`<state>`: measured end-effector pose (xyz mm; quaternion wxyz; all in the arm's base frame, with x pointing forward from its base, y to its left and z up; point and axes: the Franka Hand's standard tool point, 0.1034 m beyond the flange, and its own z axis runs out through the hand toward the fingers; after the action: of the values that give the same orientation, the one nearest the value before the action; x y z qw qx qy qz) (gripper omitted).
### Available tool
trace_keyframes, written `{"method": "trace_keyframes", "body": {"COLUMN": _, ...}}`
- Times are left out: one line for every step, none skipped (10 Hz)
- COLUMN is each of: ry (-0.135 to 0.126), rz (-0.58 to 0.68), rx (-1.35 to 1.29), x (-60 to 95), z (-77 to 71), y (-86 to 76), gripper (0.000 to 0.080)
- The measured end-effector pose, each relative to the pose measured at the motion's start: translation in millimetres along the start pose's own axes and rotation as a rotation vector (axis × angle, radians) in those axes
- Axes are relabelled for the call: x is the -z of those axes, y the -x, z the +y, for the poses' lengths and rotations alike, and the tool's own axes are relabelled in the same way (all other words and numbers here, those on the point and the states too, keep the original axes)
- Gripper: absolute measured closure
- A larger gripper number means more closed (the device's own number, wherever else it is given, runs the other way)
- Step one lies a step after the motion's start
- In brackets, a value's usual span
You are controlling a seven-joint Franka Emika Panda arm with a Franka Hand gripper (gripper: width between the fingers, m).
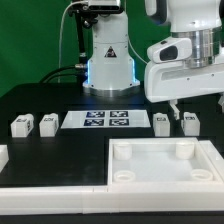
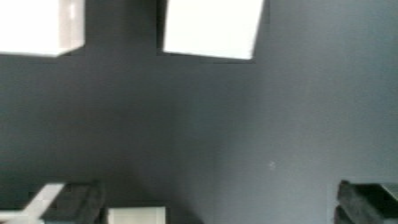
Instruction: Assemble one leg
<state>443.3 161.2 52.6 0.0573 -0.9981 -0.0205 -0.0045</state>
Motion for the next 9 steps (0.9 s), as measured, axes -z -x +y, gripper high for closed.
{"method": "trace_keyframes", "body": {"ry": 0.005, "rz": -0.041, "rx": 0.025, "x": 0.5, "z": 1.1, "y": 0.3, "gripper": 0.0151}}
{"method": "trace_keyframes", "body": {"ry": 0.004, "rz": -0.039, "rx": 0.026, "x": 1.1, "z": 0.6, "y": -1.4, "gripper": 0.0151}}
{"method": "trace_keyframes", "body": {"ry": 0.008, "rz": -0.063, "rx": 0.028, "x": 0.0, "z": 1.6, "y": 1.9, "gripper": 0.0151}}
{"method": "trace_keyframes", "body": {"ry": 0.023, "rz": -0.206, "rx": 0.033, "x": 0.6, "z": 4.0, "y": 11.7, "gripper": 0.0151}}
{"method": "trace_keyframes", "body": {"ry": 0.028, "rz": -0.307, "rx": 0.025, "x": 1.2, "z": 0.8, "y": 10.6, "gripper": 0.0151}}
{"method": "trace_keyframes", "body": {"ry": 0.032, "rz": -0.387, "rx": 0.023, "x": -0.7, "z": -0.9, "y": 13.1, "gripper": 0.0151}}
{"method": "trace_keyframes", "body": {"ry": 0.038, "rz": -0.507, "rx": 0.018, "x": -1.9, "z": -0.3, "y": 18.5, "gripper": 0.0151}}
{"method": "trace_keyframes", "body": {"ry": 0.037, "rz": -0.601, "rx": 0.015, "x": -3.9, "z": -0.3, "y": 17.7, "gripper": 0.0151}}
{"method": "trace_keyframes", "body": {"ry": 0.034, "rz": -0.704, "rx": 0.018, "x": -7.4, "z": -0.2, "y": 18.6, "gripper": 0.0151}}
